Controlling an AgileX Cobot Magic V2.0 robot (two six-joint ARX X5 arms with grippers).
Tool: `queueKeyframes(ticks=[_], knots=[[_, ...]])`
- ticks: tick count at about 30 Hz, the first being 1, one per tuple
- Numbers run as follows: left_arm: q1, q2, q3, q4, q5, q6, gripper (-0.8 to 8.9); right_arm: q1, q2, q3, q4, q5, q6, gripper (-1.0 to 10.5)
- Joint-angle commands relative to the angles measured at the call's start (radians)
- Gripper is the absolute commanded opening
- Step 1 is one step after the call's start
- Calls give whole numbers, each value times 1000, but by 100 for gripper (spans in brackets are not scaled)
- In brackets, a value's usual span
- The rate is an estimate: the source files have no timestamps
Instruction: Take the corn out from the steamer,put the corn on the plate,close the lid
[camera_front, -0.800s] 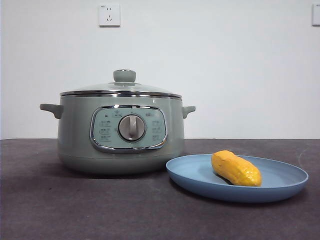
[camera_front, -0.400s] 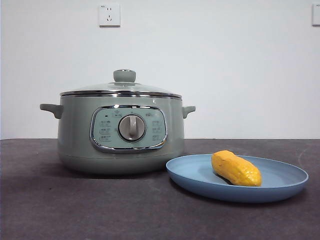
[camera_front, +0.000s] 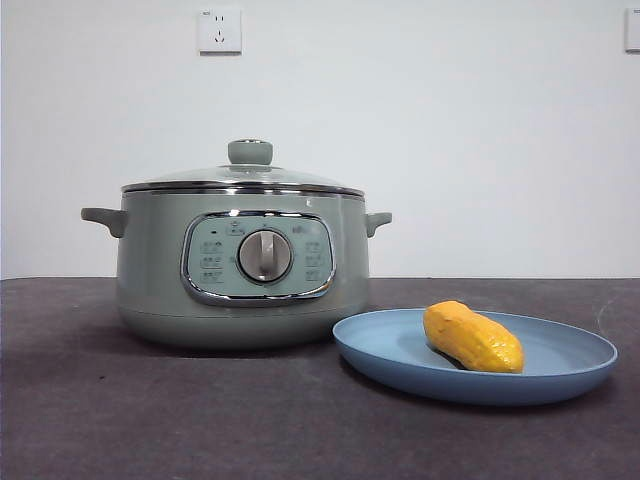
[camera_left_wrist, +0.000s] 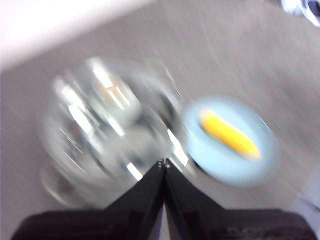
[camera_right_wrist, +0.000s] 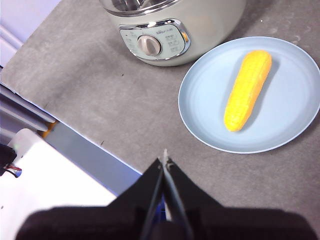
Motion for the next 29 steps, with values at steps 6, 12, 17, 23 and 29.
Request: queueKeyframes(ticks=[6,12,17,23,29], knots=[[224,-159,-21,155,-3,92,-3,2,0,-9,5,3,-4,0],[346,-336,-245,415,-6,107,-3,2,0,-9,5,3,-4,0],[394,-502,-562,660,-6,22,-3,2,0,-9,5,3,-4,0],[404,-663,-875,723,-39,-60,-3,2,0,-9,5,3,-4,0],[404,-770,-1074,723,-41,-103,-3,2,0,-9,5,3,-4,0]])
